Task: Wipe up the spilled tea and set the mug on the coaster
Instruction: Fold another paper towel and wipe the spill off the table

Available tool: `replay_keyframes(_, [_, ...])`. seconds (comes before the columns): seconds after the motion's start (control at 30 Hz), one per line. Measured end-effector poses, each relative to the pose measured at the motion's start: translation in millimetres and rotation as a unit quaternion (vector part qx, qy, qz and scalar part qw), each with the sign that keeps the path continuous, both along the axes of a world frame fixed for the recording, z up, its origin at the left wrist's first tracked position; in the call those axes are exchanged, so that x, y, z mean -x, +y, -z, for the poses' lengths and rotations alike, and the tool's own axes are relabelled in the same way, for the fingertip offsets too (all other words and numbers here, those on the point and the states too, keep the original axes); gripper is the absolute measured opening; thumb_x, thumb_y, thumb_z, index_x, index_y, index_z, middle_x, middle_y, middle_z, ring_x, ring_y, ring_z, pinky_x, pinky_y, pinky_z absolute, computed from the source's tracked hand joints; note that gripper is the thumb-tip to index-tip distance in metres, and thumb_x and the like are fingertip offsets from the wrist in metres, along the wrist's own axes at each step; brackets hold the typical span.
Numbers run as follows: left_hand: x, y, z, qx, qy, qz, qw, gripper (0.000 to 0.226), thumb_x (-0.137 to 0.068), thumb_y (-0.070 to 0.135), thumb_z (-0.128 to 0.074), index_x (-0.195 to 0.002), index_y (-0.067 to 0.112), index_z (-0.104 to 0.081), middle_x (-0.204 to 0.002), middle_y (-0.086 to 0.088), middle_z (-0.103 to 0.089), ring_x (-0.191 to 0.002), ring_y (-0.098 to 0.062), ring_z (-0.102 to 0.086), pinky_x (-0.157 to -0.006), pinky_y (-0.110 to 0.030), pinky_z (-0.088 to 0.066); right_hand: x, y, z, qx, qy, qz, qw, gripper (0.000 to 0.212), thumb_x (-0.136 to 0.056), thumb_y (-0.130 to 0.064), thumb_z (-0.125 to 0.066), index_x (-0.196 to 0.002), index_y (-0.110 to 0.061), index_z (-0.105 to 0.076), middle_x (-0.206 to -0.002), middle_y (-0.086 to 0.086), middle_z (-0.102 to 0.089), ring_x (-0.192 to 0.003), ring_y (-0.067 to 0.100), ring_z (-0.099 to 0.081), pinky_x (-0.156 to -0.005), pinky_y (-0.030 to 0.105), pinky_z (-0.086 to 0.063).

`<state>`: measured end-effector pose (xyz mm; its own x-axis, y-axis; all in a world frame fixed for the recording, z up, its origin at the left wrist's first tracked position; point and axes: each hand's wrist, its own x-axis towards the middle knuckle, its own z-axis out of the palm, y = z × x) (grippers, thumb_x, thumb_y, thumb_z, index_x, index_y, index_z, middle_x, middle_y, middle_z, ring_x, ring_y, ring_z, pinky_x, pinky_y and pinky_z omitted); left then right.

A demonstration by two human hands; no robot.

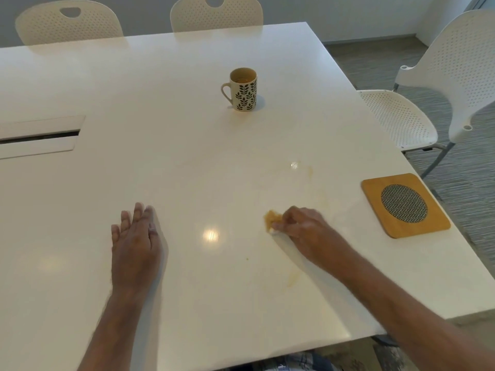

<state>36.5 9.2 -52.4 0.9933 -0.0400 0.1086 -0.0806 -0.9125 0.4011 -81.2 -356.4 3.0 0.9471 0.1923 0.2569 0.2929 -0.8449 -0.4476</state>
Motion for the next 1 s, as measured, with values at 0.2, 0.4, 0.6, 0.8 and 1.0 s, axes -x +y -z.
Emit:
replay_keyframes(0.2, [-1,1,1,0.001,-0.001,-0.002,1.000,0.059,-0.103,0.030,-0.026,-0.154,0.015,-0.051,-0.168,-0.006,-0.038,-0.158,-0.032,-0.030,-0.130,-0.048,-0.013,57,21,18,0.044,0.108,-0.190,0.975,0.030,-0.111,-0.029,-0.048,-0.136,-0.040,-0.061,-0.118,-0.014,-0.053,-0.102,0.008,-0.048,-0.093,0.019,-0.033])
replay_keyframes(0.4, [-1,2,2,-0.005,0.001,0.002,1.000,0.059,-0.103,0.031,-0.025,-0.155,0.015,-0.050,-0.168,-0.005,-0.037,-0.158,-0.031,-0.028,-0.130,-0.047,-0.012,50,-53,2,0.072,0.089,-0.046,0.992,0.033,-0.091,-0.012,-0.079,-0.117,-0.032,-0.076,-0.107,-0.007,-0.066,-0.095,0.011,-0.055,-0.084,0.026,-0.047])
replay_keyframes(0.6, [0,1,0,-0.009,0.005,0.004,1.000,0.048,-0.110,0.019,-0.035,-0.156,0.015,-0.048,-0.169,-0.005,-0.035,-0.159,-0.031,-0.026,-0.131,-0.049,-0.012,46,-25,0,-0.027,0.089,0.030,0.995,0.022,-0.091,-0.008,-0.077,-0.107,-0.023,-0.081,-0.098,0.002,-0.066,-0.087,0.028,-0.061,-0.078,0.031,-0.049])
replay_keyframes(0.8, [0,1,1,-0.016,0.005,0.005,1.000,0.047,-0.109,0.011,-0.040,-0.156,0.012,-0.048,-0.169,-0.007,-0.035,-0.159,-0.033,-0.027,-0.131,-0.050,-0.012,95,-30,-5,0.054,0.141,-0.159,0.976,0.031,-0.105,-0.025,-0.055,-0.131,-0.033,-0.070,-0.117,-0.011,-0.063,-0.101,0.011,-0.060,-0.088,0.021,-0.050])
replay_keyframes(1.0, [-1,1,0,-0.012,0.005,0.008,1.000,0.053,-0.105,0.020,-0.033,-0.154,0.012,-0.049,-0.168,-0.008,-0.037,-0.158,-0.034,-0.028,-0.130,-0.052,-0.013,37,-86,-17,0.051,0.069,0.073,0.994,0.030,-0.088,0.000,-0.077,-0.112,-0.018,-0.081,-0.097,0.004,-0.066,-0.080,0.025,-0.063,-0.074,0.041,-0.059])
